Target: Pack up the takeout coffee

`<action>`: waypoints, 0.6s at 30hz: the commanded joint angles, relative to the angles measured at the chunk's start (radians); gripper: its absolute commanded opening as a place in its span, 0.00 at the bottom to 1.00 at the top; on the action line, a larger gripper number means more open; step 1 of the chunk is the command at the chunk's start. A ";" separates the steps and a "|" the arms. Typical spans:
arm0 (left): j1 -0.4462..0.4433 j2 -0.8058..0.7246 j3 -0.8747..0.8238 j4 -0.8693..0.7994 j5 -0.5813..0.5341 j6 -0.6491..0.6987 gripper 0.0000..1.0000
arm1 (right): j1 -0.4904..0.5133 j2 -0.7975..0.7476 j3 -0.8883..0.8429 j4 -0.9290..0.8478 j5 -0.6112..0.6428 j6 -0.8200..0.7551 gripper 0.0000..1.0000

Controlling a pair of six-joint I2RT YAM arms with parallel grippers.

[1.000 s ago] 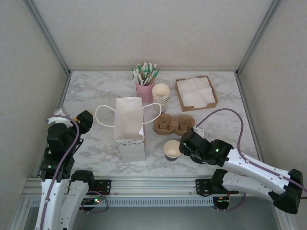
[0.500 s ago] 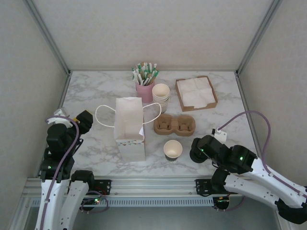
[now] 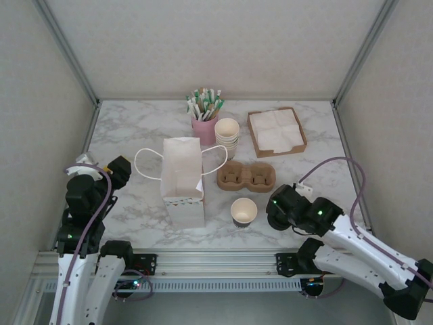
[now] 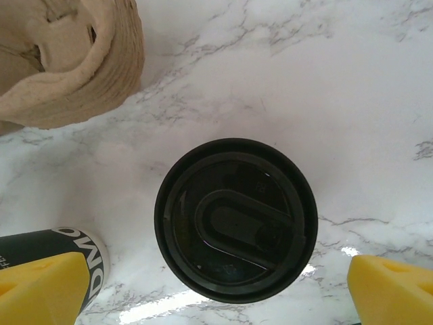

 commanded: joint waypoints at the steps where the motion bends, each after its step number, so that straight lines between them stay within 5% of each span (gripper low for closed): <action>1: -0.004 -0.011 0.003 -0.014 -0.010 -0.005 0.69 | -0.024 0.029 -0.024 0.035 -0.035 -0.029 0.99; 18: -0.003 -0.010 0.001 -0.013 -0.008 -0.009 0.69 | -0.068 0.089 -0.071 0.067 -0.043 -0.011 0.96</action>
